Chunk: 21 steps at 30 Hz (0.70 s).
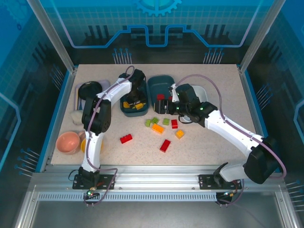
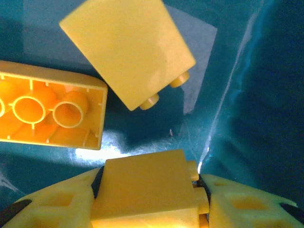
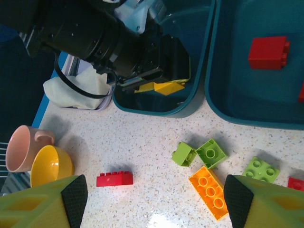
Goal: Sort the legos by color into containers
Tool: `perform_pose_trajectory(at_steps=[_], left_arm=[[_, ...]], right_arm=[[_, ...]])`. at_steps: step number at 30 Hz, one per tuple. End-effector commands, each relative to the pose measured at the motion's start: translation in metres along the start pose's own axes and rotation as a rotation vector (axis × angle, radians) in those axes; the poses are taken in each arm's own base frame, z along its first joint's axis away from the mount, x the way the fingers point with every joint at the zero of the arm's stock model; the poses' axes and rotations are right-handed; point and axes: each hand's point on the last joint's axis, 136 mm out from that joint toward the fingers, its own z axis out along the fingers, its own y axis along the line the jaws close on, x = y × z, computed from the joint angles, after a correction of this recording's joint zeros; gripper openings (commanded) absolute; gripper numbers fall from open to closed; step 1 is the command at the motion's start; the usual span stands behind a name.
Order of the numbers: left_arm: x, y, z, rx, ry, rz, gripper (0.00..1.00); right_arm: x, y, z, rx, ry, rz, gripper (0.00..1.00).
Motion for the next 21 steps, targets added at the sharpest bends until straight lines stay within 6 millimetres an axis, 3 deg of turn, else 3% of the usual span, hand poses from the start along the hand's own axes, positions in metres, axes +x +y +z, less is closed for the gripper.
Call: perform_pose_trajectory(at_steps=[1,7,11,15,18,21], left_arm=[[-0.002,-0.006,-0.019,0.04,0.009,0.013,0.59],[-0.002,-0.013,-0.064,0.105,-0.054,0.015,0.71],[0.008,-0.002,-0.104,0.128,-0.117,-0.008,0.75],[0.041,0.034,-0.136,0.142,-0.161,-0.091,0.78],[0.077,0.075,-0.146,0.119,-0.169,-0.191,0.79],[0.112,0.11,-0.15,0.115,-0.175,-0.284,0.8]], right_arm=[[0.011,-0.004,-0.001,0.053,0.043,-0.037,0.78],[0.035,-0.006,-0.005,0.105,0.108,-0.212,0.78],[0.066,0.008,0.006,0.068,0.211,-0.417,0.78],[0.109,0.042,0.026,-0.084,0.33,-0.65,0.78],[0.138,0.069,0.043,-0.213,0.388,-0.846,0.79],[0.158,0.082,0.065,-0.266,0.413,-1.009,0.82]])
